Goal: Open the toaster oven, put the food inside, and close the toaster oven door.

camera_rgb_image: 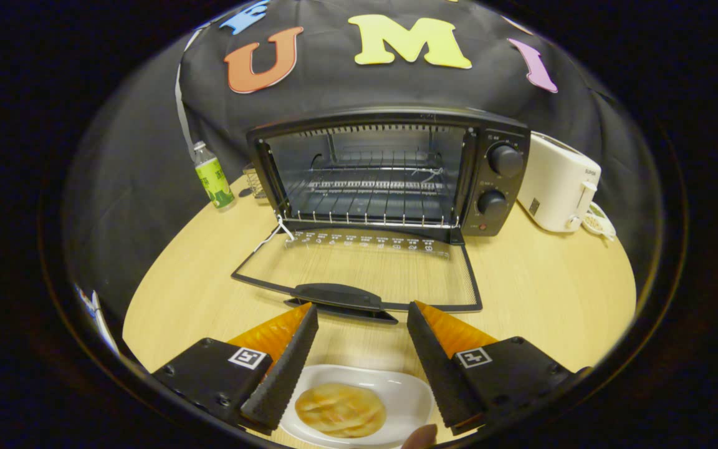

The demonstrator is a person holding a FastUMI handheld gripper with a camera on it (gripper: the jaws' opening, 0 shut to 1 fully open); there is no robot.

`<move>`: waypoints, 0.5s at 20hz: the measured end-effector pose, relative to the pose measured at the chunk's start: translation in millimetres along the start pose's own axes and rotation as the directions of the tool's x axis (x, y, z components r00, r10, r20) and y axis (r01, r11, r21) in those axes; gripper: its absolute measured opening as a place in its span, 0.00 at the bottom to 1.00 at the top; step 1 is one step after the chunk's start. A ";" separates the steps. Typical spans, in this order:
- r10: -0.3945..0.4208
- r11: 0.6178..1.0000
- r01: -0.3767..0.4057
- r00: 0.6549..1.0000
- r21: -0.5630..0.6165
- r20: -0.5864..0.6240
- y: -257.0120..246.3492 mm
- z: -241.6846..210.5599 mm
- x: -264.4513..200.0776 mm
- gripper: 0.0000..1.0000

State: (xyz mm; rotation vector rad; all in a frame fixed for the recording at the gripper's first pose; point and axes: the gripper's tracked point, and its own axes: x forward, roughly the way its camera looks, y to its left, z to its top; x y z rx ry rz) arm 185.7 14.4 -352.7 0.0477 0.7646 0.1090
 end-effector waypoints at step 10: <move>0.013 0.997 0.008 0.962 -0.075 0.271 11.8 32.1 -82.1 0.97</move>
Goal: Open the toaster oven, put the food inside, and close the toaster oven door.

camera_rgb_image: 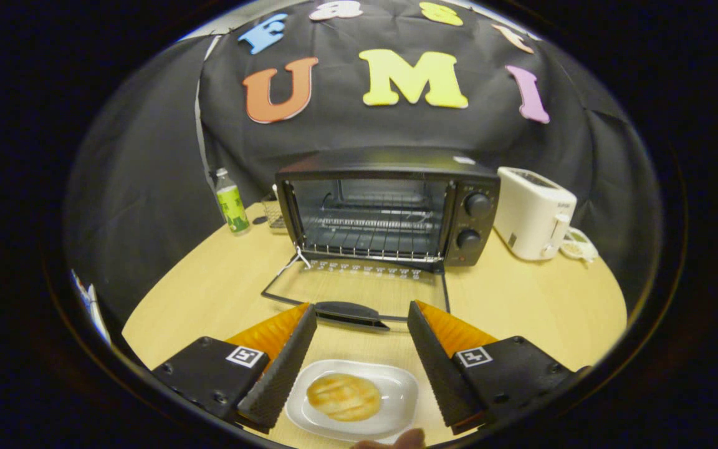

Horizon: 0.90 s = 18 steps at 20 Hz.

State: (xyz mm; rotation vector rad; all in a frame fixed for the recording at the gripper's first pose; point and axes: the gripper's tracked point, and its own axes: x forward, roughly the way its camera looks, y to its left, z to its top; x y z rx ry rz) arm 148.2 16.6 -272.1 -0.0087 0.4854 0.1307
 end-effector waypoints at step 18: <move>-0.035 0.998 0.043 0.986 -0.044 0.166 21.3 -76.2 -76.1 1.00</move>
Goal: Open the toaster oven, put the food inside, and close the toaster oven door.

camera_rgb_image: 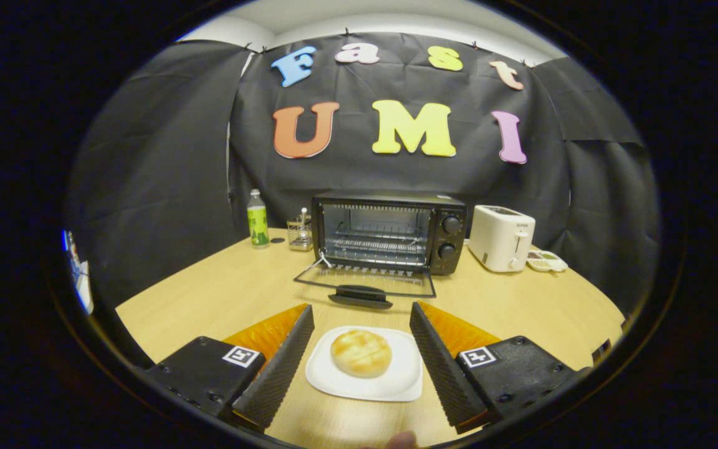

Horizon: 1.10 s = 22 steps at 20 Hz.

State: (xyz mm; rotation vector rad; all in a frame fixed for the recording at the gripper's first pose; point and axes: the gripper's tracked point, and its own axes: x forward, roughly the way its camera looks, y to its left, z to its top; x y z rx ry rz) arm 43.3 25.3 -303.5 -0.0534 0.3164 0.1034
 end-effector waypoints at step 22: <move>0.011 0.985 0.036 0.964 0.171 -0.267 -4.3 -77.3 55.1 0.86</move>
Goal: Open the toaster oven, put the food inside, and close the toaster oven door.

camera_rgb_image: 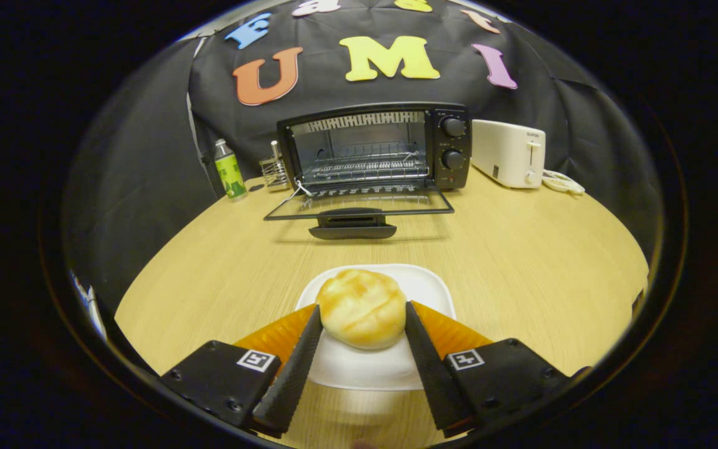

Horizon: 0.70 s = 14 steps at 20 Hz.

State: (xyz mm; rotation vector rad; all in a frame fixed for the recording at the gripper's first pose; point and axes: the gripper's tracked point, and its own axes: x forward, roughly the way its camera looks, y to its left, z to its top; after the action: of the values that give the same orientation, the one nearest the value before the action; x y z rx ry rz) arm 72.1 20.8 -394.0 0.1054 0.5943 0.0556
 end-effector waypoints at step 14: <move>0.183 0.877 -0.261 0.957 0.402 0.223 28.3 106.0 -18.7 0.61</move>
State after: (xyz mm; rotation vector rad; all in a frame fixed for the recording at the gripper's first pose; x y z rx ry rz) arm 115.6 38.6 -293.0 0.6044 0.4029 0.1380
